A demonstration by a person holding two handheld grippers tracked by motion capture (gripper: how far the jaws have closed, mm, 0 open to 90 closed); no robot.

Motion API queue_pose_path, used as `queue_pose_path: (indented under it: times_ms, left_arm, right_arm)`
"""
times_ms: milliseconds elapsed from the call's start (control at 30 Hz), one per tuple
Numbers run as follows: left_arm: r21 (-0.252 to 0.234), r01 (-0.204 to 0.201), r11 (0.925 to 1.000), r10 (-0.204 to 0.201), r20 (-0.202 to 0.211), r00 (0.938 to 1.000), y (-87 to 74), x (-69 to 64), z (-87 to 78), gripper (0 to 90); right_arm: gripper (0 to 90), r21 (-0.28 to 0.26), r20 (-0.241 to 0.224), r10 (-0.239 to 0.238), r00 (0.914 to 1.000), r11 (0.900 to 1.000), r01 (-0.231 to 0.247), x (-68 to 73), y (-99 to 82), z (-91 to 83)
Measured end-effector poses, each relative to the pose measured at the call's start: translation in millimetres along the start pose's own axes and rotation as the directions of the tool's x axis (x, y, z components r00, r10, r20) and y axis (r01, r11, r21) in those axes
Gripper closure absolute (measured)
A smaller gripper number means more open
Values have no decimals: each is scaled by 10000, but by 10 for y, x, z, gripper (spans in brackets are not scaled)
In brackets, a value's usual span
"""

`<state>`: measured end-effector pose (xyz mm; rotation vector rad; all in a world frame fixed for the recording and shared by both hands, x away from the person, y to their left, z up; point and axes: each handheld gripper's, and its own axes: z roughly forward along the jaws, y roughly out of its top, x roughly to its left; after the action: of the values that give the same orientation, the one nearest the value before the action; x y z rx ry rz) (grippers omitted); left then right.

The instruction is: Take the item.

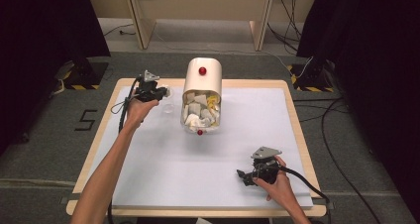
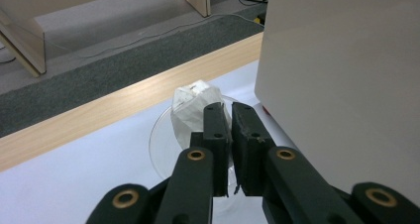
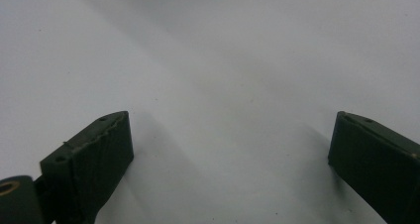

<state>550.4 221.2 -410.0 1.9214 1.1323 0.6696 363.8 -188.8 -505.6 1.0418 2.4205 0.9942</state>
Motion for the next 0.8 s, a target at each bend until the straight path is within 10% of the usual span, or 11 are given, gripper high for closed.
queue_pose_path:
  times_ms: [500, 800]
  left_arm:
    - [-491, 295, 9984, -277, 371, 9989, 19, 29, -52, 681]
    - [126, 1064, 9942, -1071, 829, 9908, -44, 40, -179, 338]
  right_arm:
    - [39, 16, 4, -12, 10000, 10000, 12, -1, 0, -1]
    - [40, -1, 3, -5, 10000, 10000, 5, 0, 0, 0]
